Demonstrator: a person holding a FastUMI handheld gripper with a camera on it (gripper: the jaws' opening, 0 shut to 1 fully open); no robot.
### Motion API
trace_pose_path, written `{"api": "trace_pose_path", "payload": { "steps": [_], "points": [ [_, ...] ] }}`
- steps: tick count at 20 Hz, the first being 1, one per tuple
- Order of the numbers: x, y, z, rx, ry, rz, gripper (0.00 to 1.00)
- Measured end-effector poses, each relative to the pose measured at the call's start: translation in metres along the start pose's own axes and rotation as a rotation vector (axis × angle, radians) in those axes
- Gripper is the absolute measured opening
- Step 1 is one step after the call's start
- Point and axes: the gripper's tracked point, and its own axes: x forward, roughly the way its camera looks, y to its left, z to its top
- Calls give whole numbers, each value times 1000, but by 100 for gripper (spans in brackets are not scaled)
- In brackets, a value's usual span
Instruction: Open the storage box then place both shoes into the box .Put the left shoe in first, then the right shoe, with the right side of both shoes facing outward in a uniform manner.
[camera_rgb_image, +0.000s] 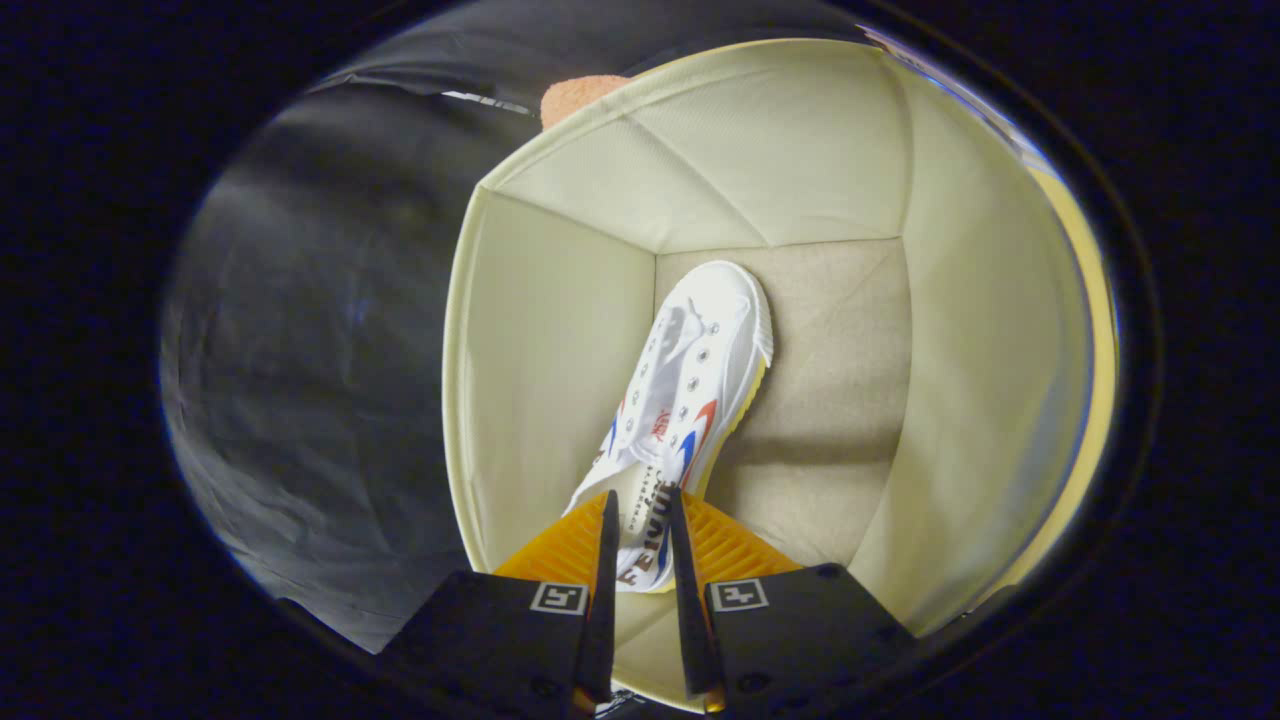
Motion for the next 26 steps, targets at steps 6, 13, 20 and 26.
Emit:
{"api": "trace_pose_path", "payload": {
  "steps": [6,13,20,26],
  "points": [
    [-68,1,33,51,-109,110,30],
    [-190,-90,109,173,-424,87,30],
    [-257,-249,103,341,-573,-97,30],
    [-267,-346,63,397,-561,-265,30]
  ]
}}
